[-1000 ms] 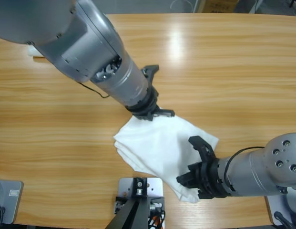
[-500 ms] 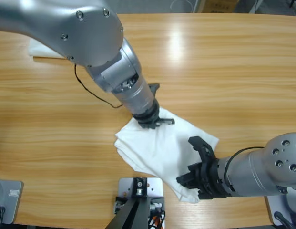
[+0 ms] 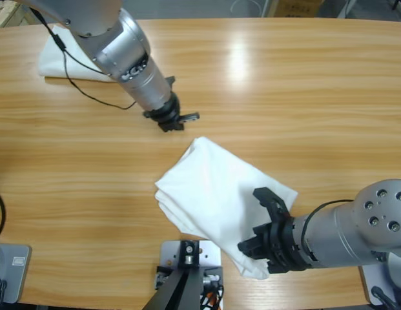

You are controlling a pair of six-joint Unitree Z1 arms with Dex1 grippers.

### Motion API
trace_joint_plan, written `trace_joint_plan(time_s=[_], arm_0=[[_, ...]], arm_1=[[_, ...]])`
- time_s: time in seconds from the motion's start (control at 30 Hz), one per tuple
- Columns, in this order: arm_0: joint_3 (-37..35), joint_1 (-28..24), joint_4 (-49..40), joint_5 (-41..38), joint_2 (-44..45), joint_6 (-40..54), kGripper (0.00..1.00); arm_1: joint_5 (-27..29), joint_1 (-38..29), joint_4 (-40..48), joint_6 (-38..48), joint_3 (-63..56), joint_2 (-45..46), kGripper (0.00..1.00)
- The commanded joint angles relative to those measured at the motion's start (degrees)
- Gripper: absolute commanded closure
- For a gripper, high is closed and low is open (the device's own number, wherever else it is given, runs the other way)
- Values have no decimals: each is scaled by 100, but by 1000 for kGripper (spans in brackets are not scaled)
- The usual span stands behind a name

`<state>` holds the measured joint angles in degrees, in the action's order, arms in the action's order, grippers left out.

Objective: Fold clothes

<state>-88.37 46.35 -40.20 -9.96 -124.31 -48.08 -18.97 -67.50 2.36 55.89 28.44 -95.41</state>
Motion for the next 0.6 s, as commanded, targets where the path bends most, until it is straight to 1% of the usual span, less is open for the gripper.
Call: trace_joint_plan(time_s=[0.03, 0.1, 0.17, 0.23, 0.43, 0.6], arm_0=[[1247, 448, -99, 444, 2067, 129, 1000], [1594, 889, -42, 509, 2283, 158, 1000], [1966, 1304, 272, 504, 2241, 64, 1000], [2117, 1589, 545, 499, 2090, -26, 1000], [2151, 1703, 1390, 351, 1436, -488, 1000], [2167, 1846, 1626, 248, 1013, -698, 1000]], arm_1=[[-10, -97, -250, -35, -260, -384, 1000], [0, -93, -262, -35, -260, -371, 1000], [7, -95, -262, -35, -260, -373, 1000], [7, -97, -262, -35, -256, -373, 1000], [7, -97, -279, -35, -251, -403, 1000], [-17, -97, -279, -61, -246, -468, 1000]])
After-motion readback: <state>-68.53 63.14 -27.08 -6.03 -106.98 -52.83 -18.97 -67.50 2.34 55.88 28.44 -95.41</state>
